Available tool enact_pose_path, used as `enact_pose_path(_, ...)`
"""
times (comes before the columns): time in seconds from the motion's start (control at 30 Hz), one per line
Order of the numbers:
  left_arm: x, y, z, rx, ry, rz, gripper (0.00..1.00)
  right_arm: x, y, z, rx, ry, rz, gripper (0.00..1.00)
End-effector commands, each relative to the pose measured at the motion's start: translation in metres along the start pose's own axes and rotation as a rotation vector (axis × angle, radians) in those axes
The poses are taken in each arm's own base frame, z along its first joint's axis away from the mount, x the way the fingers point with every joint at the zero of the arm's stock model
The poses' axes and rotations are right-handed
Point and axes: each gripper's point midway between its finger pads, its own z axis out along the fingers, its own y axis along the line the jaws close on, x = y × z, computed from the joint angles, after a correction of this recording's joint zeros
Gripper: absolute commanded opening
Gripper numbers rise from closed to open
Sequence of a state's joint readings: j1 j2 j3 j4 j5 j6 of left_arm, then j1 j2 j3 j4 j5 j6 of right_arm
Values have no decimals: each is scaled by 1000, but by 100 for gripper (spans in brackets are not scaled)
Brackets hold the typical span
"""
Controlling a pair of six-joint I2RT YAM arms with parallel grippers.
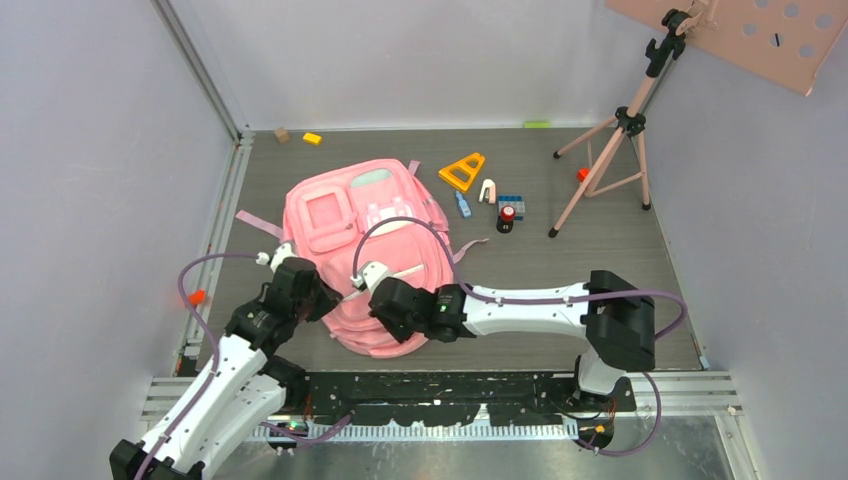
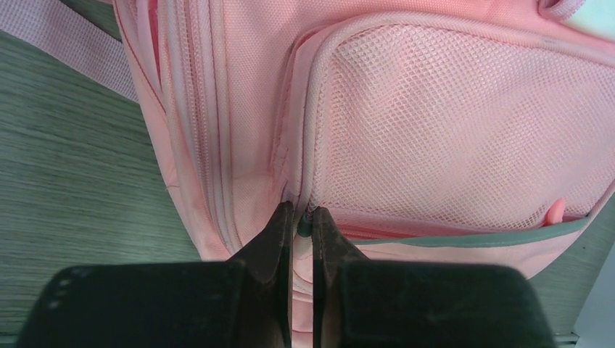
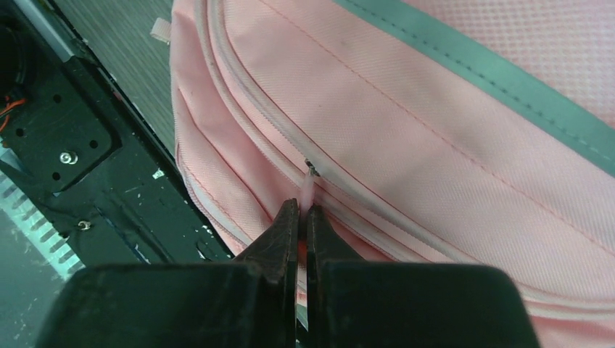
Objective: Pack the student bag
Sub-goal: Unzip the student bag at the center of the board.
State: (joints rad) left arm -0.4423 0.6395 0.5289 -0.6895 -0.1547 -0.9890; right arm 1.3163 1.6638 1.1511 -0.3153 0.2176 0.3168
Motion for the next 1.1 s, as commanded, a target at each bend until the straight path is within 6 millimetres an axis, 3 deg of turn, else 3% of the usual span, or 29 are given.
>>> enact_pose_path(0.0,-24,-70,-16,264,-38,-75,0,-39,102,-22,-421,-91,-61,0)
enact_pose_path(0.13,-22,-72,-15,263,-17,-36,0,-46,103,-24,-434,-106,-69,0)
enact_pose_path(0.33,-22,-78,-14,290,-12,-38,0,-64,87,-15,-421,-154,-18,0)
enact_pose_path(0.57,-31,-84,-18,295,-39,30,0,-79,89,-13,-452,-163,-20,0)
enact_pose_path(0.67,-40,-84,-17,272,-67,136,0,-84,79,-25,-413,-191,-2,10)
enact_pose_path(0.87,-49,-95,-4,236,-45,304,0,-80,34,-54,-251,-206,52,34)
enact_pose_path(1.03,-75,-103,-4,212,-133,399,0,-84,-38,-79,-42,-238,221,54)
enact_pose_path(1.07,-79,-103,-5,207,-146,412,2,-83,-60,-85,5,-244,268,56)
